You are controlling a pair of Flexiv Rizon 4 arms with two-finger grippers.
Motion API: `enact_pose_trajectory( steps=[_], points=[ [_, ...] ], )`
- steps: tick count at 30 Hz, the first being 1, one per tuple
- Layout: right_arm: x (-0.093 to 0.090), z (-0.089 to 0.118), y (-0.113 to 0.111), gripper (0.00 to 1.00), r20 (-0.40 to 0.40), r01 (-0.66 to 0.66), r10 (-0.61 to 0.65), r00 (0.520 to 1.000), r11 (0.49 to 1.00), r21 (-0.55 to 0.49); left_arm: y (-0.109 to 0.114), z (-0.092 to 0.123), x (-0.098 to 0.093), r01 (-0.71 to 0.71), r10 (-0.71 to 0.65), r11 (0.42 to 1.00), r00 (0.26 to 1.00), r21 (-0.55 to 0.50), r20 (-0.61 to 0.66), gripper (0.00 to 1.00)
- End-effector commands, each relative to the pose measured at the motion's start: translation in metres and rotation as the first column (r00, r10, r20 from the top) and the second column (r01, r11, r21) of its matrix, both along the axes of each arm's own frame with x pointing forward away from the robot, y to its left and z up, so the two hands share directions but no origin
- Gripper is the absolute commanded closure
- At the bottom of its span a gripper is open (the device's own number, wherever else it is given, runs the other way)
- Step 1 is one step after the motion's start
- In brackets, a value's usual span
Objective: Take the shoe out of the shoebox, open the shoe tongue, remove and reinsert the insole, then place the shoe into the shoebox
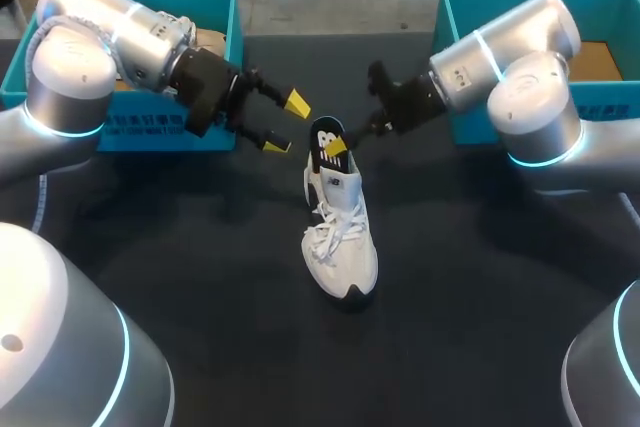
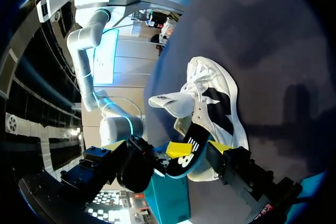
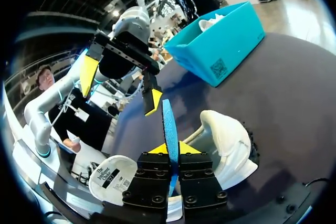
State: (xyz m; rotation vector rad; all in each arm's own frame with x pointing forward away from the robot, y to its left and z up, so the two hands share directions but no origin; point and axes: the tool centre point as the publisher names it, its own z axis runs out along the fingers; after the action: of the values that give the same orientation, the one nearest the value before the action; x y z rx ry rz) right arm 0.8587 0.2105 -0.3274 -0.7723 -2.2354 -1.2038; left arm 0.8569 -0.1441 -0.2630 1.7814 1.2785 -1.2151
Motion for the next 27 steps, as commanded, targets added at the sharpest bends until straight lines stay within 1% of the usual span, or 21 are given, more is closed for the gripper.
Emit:
enact_pose_trajectory(
  steps=[1, 6, 13, 20, 22, 23, 27],
  points=[
    [0.007, -0.006, 0.01, 1.0, -0.016, -0.032, 0.032, 0.999, 0.999, -0.004, 0.001, 0.001, -0.001, -0.003, 0.003, 1.0, 1.0, 0.003, 0.002, 0.0],
    [-0.004, -0.013, 0.012, 1.0, -0.061, -0.059, 0.057, 0.997, 0.998, -0.033, 0.0, 0.001, -0.002, -0.001, 0.001, 1.0, 1.0, 0.003, 0.001, 0.0],
    [-0.021, -0.023, 0.006, 1.0, -0.11, -0.066, 0.059, 0.992, 0.996, -0.067, 0.001, 0.0, -0.002, -0.002, 0.002, 1.0, 1.0, 0.003, 0.001, 0.0],
    [-0.027, -0.024, 0.004, 1.0, -0.125, -0.061, 0.051, 0.991, 0.995, -0.084, 0.003, 0.0, -0.001, -0.01, 0.01, 1.0, 1.0, 0.001, 0.001, 0.0],
    [-0.026, -0.021, 0.003, 0.97, -0.118, -0.056, 0.046, 0.992, 0.995, -0.086, 0.002, -0.001, -0.001, -0.01, 0.01, 1.0, 1.0, 0.0, 0.0, 0.0],
    [-0.025, -0.019, 0.004, 0.94, -0.109, -0.054, 0.044, 0.993, 0.995, -0.089, 0.002, -0.001, -0.001, -0.009, 0.009, 1.0, 1.0, 0.0, 0.0, 0.0],
    [-0.021, -0.01, 0.005, 0.77, -0.079, -0.048, 0.04, 0.996, 0.994, -0.1, 0.002, -0.001, -0.001, -0.007, 0.007, 1.0, 1.0, -0.001, 0.0, 0.0]
  ],
)
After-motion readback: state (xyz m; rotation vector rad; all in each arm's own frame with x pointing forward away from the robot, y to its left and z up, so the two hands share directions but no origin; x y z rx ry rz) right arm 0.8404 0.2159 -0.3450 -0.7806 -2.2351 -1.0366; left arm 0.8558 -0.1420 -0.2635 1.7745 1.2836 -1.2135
